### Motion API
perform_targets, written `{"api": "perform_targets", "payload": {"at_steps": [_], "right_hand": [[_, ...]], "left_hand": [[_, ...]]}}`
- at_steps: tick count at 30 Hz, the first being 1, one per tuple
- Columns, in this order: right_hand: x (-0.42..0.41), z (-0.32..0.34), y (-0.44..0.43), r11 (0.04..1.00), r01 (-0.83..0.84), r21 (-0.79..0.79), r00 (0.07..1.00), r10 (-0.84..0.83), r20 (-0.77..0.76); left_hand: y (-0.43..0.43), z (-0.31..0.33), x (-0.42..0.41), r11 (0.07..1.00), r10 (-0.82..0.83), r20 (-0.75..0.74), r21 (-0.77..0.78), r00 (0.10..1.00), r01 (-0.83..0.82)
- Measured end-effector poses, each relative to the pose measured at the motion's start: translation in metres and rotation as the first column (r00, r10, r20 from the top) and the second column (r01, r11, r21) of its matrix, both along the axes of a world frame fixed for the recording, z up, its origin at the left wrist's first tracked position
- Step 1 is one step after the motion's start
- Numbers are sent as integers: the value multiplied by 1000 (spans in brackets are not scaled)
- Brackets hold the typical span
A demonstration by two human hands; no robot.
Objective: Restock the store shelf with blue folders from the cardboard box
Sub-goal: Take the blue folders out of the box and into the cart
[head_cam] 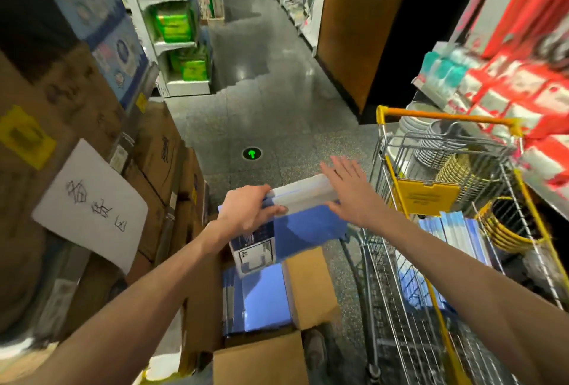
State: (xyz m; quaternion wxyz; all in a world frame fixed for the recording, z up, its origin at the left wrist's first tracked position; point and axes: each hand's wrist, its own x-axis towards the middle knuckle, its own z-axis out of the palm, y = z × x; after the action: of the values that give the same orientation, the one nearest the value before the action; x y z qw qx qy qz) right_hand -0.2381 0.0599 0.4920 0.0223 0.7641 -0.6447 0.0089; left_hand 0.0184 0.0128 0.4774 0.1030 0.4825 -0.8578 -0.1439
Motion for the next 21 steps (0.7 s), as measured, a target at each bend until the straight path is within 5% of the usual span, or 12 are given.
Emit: {"api": "perform_targets", "payload": {"at_steps": [3,9,14,16,18,21], "right_hand": [[5,13,41,968,160,-192,978,-129,166],[-32,9,99,856,515,49,660,-432,614],[-81,4,149,722,623,300,232,-537,811],[-98,6,171,672,605,427,-39,-510,859],[-127,-1,198,653,582,485,-324,-361,874],[-170,-10,240,707,532,466,-508,-174,843]], "left_hand": [[15,16,1,996,88,-119,17,989,-87],[38,47,-42,968,223,-373,192,900,-161],[68,59,-101,888,316,-634,459,705,14],[81,60,-127,831,387,-675,550,628,80],[96,57,-160,764,433,-660,630,614,138],[126,52,-208,684,464,-640,698,612,212]]}}
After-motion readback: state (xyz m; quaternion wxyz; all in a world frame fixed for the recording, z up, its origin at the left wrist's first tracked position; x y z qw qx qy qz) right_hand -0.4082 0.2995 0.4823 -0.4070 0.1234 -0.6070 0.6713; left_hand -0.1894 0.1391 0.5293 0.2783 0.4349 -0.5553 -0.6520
